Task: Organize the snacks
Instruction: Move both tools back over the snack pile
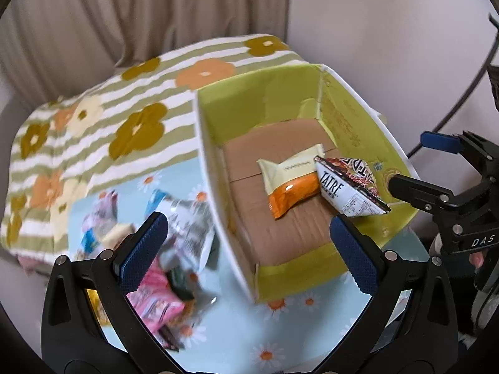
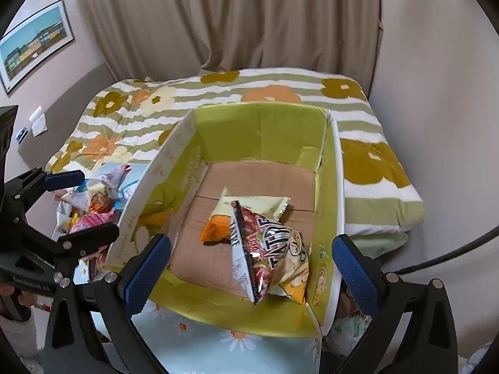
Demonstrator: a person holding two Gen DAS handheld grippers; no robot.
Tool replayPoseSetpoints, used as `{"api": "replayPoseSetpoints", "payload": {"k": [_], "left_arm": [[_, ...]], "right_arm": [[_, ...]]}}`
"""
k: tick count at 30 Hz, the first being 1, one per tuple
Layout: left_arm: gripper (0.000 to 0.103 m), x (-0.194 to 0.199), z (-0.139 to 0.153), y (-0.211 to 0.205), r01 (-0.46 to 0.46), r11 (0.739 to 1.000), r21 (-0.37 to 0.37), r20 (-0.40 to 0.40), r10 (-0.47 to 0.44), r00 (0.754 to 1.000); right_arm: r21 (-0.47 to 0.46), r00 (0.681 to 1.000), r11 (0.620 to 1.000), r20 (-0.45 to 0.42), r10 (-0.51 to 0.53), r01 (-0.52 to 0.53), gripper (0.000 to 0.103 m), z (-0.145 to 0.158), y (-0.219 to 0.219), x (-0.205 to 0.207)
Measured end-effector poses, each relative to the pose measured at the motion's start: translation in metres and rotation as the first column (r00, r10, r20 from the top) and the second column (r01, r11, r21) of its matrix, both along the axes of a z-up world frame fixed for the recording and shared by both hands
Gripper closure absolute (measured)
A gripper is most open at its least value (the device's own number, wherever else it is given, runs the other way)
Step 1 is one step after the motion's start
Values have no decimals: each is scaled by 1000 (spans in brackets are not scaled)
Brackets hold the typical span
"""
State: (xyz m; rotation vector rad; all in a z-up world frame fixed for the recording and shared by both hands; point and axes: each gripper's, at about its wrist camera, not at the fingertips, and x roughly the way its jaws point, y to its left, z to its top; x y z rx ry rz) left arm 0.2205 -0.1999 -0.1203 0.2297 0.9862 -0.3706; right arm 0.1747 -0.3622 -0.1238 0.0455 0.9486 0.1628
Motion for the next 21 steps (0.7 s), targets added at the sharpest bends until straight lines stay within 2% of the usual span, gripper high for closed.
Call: {"api": "replayPoseSetpoints", "payload": {"k": [8,16,21], "left_arm": [[0,-24,21,62,-157,987,14,34,157,987],[0,-42,27,171,-342,940,-16,49,342,938],[0,-44,22,239,-393,919,-32,38,394,918]], "right_arm": [[62,996,996,74,53,-58,0,22,27,-14],[125,990,989,124,66,-82,0,36,81,-19],[171,992,981,104,74,-91,0,29,134,-20]]}}
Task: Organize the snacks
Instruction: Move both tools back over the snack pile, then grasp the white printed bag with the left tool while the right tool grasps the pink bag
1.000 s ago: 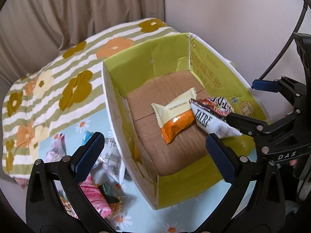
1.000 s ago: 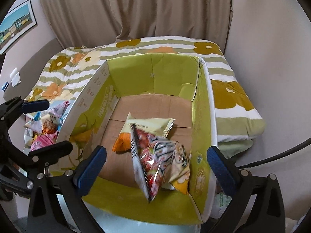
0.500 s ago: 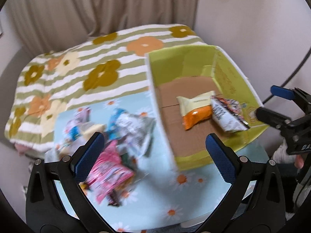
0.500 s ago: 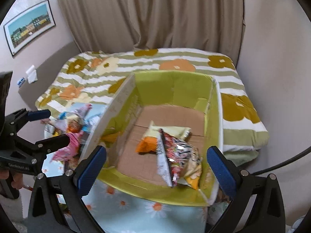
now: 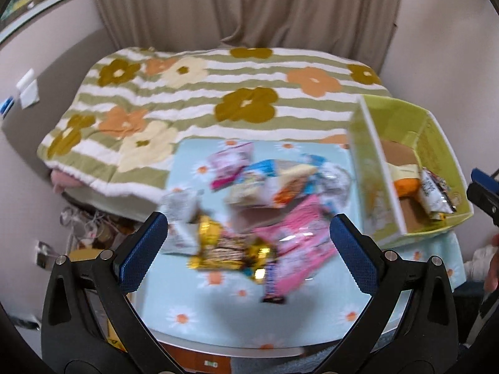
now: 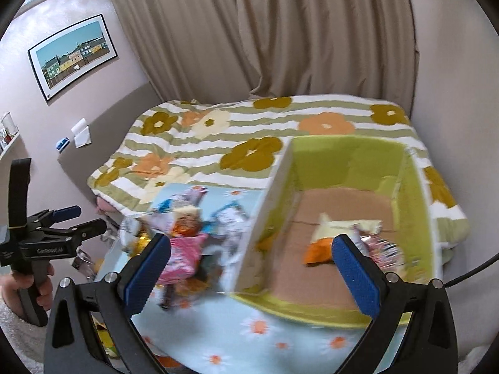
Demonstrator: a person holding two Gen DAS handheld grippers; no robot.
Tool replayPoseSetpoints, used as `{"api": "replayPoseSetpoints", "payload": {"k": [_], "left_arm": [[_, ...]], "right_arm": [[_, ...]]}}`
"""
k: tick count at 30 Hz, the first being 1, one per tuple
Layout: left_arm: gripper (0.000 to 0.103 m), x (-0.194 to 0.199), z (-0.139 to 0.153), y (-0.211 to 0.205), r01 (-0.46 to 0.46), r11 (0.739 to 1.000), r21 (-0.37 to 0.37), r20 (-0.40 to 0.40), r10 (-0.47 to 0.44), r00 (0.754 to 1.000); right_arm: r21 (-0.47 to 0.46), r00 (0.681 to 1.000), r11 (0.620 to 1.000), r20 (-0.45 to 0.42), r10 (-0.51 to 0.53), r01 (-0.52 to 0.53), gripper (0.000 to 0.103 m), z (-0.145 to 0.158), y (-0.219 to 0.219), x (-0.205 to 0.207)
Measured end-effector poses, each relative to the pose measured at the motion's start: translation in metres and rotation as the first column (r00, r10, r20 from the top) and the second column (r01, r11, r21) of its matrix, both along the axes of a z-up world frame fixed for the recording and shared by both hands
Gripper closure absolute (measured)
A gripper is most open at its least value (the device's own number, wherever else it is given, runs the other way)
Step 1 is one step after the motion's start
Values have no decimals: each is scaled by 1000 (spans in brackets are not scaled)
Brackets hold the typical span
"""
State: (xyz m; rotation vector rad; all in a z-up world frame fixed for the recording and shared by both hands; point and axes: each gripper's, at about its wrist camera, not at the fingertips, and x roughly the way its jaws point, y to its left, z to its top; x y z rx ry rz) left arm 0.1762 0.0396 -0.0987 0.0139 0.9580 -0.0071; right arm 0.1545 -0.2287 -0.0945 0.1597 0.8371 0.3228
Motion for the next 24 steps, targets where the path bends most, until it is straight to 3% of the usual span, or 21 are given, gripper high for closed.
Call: {"api": "replayPoseSetpoints", "payload": {"k": [6,12,19,24], "left_arm": [[0,8,-15,64,3,1000,-3,-30,-3,1000],[0,30,-50,112,44,998,-38,-97,-47,994],[0,68,-107,140,92,989,-114,-207,-115,972],[0,88,-144,144,96,980,-176,-275,-142,951]], "right_arm": [[85,996,996,-86,-28,36,0,-23,61,2],[120,972,980,-190,-136,161,0,-60,98,2],[152,918,941,-309,-246,304,0,-103,121,-1],[154,899,930,-347,-267,335,0,-119,131,3]]}}
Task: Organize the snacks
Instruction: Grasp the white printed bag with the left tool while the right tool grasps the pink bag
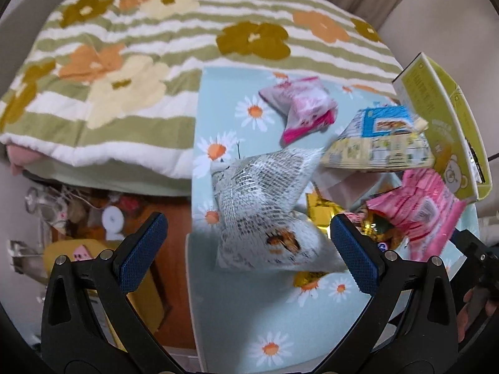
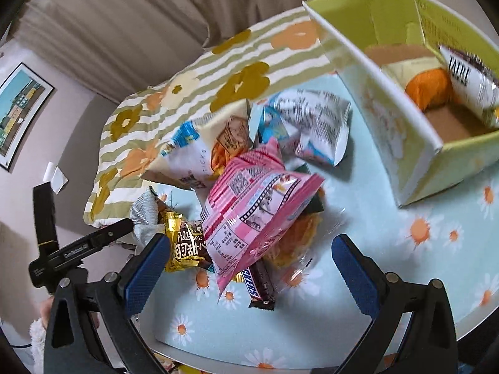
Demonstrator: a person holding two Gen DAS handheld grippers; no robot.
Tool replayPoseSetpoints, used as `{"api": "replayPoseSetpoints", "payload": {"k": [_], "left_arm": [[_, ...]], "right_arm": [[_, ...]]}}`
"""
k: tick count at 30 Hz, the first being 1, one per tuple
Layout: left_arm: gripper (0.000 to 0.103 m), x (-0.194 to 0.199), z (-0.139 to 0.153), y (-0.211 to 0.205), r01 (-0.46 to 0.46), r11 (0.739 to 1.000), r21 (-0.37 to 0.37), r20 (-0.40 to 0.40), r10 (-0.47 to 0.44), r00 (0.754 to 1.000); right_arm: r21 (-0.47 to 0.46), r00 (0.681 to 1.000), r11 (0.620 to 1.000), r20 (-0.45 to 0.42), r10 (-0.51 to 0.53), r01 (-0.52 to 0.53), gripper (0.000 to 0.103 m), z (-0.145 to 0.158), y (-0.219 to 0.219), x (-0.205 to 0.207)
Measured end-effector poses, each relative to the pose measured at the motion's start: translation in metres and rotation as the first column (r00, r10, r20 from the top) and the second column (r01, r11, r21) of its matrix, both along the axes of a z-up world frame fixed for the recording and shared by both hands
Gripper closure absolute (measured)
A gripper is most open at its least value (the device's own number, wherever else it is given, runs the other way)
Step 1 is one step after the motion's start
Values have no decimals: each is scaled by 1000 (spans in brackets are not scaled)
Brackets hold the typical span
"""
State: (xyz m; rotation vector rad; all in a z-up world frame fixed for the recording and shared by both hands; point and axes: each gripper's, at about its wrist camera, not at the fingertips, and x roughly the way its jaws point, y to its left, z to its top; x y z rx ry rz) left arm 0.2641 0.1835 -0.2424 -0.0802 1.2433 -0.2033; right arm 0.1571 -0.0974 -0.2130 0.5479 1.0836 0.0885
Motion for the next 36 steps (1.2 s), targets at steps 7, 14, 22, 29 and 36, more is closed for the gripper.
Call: {"api": "replayPoseSetpoints", "payload": {"k": [7,14,22,29,36], "left_arm": [[10,10,-30,2,10,999,-42,-67,-13,998],[36,8,-44,-5,25,998,-60,-89,-30,996],[44,3,-39,-7,25,998,-54,-69,-29,997],[44,-1,-25,-12,41,999,-17,-22,-41,999],[44,-1,-18,-10,44,999,-21,-3,-44,999]], "right_arm": [[-10,1000,1000,3,-12,12,0,-9,6,15],[-13,1000,1000,-3,-27,27,0,-14,6,23],[-14,999,999,-12,-45,45,4,-21,2,30],[-8,1000,1000,-14,-28,28,8,-27,3,39],[-6,1000,1000,7,28,-28,31,-23,13,47]]}}
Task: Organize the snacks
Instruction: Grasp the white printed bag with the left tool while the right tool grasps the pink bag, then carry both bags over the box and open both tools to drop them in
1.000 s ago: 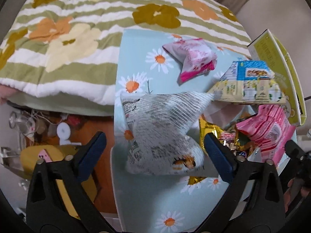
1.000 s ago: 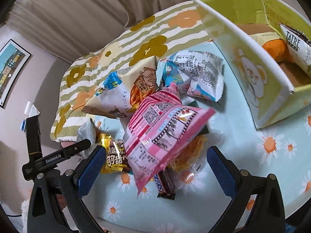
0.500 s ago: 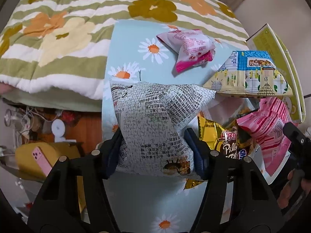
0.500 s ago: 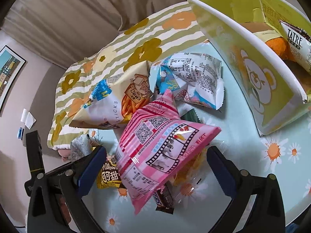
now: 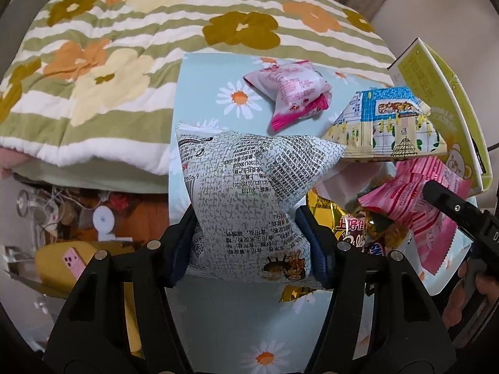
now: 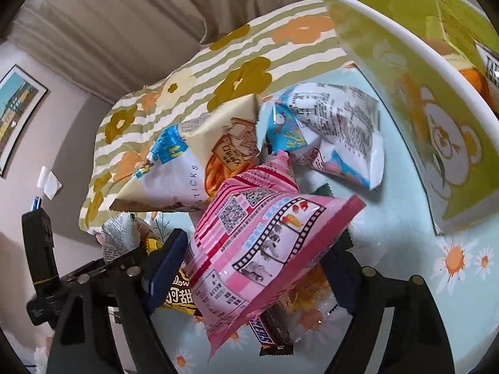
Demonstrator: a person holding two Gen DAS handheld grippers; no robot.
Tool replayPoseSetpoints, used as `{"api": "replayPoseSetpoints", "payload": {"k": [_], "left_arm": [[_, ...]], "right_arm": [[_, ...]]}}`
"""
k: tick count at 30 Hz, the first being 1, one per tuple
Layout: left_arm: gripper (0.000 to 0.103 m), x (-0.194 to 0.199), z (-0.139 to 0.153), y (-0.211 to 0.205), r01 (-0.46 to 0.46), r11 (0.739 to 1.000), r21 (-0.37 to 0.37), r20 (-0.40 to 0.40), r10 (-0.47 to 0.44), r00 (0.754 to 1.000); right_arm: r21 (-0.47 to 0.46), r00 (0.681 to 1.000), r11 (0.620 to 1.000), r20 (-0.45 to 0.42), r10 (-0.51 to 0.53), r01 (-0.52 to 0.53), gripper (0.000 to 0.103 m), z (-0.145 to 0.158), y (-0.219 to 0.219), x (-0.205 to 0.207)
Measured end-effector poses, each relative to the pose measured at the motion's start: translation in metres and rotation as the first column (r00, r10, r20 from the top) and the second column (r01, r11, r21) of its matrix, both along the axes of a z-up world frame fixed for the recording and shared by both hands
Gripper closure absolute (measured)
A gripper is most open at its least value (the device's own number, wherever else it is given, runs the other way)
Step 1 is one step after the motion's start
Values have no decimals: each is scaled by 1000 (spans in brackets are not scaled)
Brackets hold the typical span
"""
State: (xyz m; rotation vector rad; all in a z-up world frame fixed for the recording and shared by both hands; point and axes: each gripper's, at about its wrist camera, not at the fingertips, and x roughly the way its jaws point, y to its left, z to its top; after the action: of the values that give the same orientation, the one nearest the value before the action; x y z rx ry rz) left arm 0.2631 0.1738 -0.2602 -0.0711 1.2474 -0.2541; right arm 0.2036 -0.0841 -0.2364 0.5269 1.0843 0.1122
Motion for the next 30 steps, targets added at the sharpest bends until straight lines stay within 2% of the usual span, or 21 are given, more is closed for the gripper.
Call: {"api": "replayPoseSetpoints", "payload": {"k": [7,12,18,24,30], "left_arm": [[44,-3,17,2,-4,1000,2,34,4,999],[44,-5,36,4,-7,1000,0,70,7,998],[44,-12,73,-3,8,1000,-10,142,-6,990],[44,-15,120,-32,62,998,-20,229,-55,972],[44,-16,156,-87,114,993,-10,303,-106,947]], "right_arm": [[-9,1000,1000,12,10,-10,36,9,-1,-4],[-11,999,1000,48,5,-5,36,28,-4,-13],[-30,994,1000,108,-4,8,36,62,-11,-29],[-49,980,999,199,-6,16,36,107,-26,-43],[-39,959,999,282,-10,21,36,140,-64,-51]]}}
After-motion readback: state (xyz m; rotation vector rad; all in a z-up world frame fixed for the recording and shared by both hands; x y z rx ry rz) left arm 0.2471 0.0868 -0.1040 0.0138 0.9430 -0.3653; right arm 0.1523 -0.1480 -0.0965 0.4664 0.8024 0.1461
